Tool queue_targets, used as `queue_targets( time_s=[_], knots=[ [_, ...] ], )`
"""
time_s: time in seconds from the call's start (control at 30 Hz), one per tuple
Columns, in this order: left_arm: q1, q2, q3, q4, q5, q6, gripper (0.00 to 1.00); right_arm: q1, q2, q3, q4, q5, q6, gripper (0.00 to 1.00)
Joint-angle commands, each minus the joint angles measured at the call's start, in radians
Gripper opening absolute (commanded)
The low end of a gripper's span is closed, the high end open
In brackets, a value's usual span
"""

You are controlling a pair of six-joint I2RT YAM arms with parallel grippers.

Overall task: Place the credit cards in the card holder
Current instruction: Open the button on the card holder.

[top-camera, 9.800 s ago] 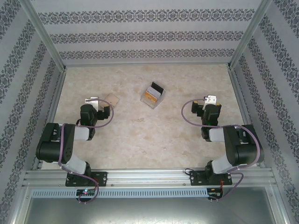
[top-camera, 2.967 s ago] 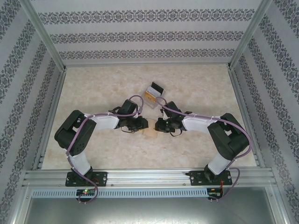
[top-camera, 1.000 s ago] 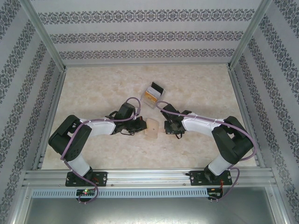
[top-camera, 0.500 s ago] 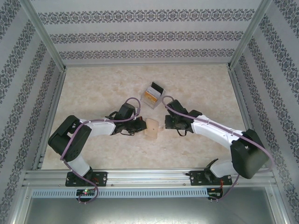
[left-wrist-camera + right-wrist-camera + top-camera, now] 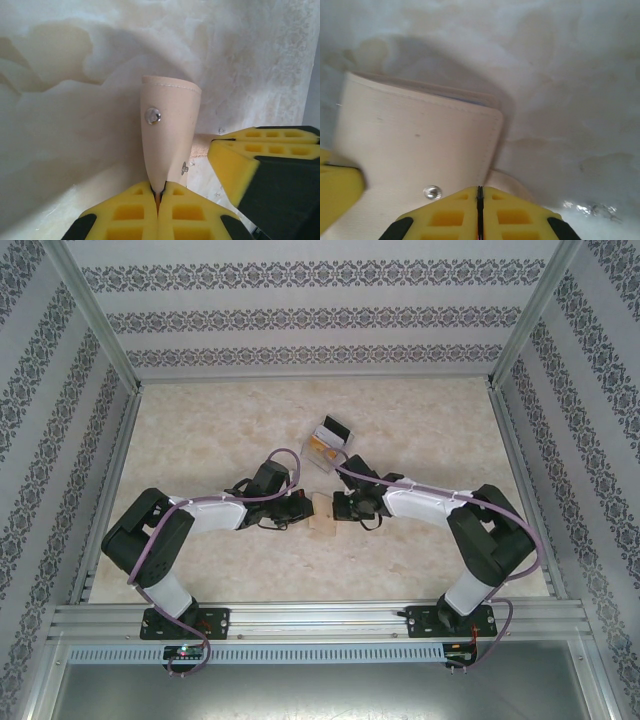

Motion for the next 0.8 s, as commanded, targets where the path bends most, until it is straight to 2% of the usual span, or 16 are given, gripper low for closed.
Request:
queue_targets(
  time_s=[0.0,0.43,0.53,0.6,0.63,0.7,0.77],
  knots=[
    [-0.015,-0.03,-0.018,-0.021,-0.028,0.002,0.01,-0.015,0.004,-0.035,-0.034,0.041,0.002,0.1],
    [-0.019,-0.036,-0.071,0.02,-0.022,-0.009,0.03,-0.03,0.056,-0.102,-0.032,0.053,0.01,0.1],
    [-0.024,-0.052,-0.079,0.015,-0.028,-0.004,0.13,-0.03,0.044,-0.09,-0.035,0.035,0.007,0.1],
    [-0.027,-0.081,-0.083,-0.005,-0.054,-0.006,0.26,-0.029,0.014,-0.064,-0.049,0.018,0.004,0.11],
    [-0.027,-0.098,-0.081,-0.025,-0.068,-0.006,0.28,-0.029,-0.004,-0.049,-0.057,0.018,0.003,0.13],
    [-0.027,-0.135,-0.052,-0.117,-0.13,0.011,0.45,-0.032,-0.053,-0.015,-0.079,0.03,-0.004,0.18],
    [-0.023,-0.165,-0.007,-0.211,-0.18,0.04,0.49,-0.041,-0.094,0.02,-0.101,0.047,-0.006,0.21]
  ],
)
